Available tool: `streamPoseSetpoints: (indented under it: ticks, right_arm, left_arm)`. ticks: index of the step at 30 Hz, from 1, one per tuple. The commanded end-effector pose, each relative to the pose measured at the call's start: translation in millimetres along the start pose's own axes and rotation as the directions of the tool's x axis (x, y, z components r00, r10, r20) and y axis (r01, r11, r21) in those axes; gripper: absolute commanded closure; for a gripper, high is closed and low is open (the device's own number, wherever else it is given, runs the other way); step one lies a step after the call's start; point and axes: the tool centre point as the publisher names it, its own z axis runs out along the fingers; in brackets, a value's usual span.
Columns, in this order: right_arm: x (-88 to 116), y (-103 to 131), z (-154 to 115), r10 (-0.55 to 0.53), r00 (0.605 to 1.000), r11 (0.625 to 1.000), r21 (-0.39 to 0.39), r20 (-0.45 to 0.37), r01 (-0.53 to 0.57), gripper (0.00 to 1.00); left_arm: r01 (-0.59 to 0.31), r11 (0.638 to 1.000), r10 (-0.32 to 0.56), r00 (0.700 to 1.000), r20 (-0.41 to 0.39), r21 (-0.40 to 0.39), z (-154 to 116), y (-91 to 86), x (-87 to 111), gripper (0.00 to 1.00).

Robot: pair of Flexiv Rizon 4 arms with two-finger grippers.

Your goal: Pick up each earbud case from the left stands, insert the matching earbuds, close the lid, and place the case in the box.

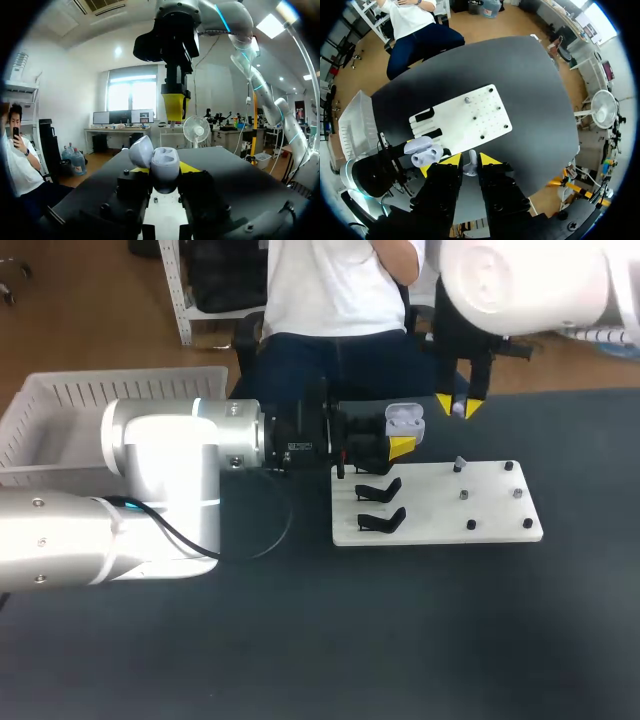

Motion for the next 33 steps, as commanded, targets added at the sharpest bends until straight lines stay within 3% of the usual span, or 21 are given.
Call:
streamPoseSetpoints:
  ticks: [1, 11, 24, 33]
  right_arm:
    - [0, 13, -2, -0.001, 1.000, 1.000, 0.023, -0.003, 0.001, 1.00]
    - [6, 23, -10, 0.038, 0.999, 0.999, -0.021, -0.001, -0.038, 1.00]
    - [7, 36, -5, 0.006, 1.000, 0.999, -0.032, -0.018, -0.007, 1.00]
    - [12, 43, -4, 0.008, 0.999, 0.996, -0.084, -0.031, -0.011, 1.00]
  left_arm:
    - [-0.005, 1.000, 0.005, 1.000, 0.007, -0.006, 0, -0.8, 1.5, 1.00]
    - [-0.005, 1.000, 0.005, 1.000, 0.007, -0.006, 0, -0.8, 1.5, 1.00]
    - [-0.005, 1.000, 0.005, 1.000, 0.007, -0.006, 0, -0.8, 1.5, 1.00]
    - [-0.005, 1.000, 0.005, 1.000, 0.007, -0.006, 0, -0.8, 1.5, 1.00]
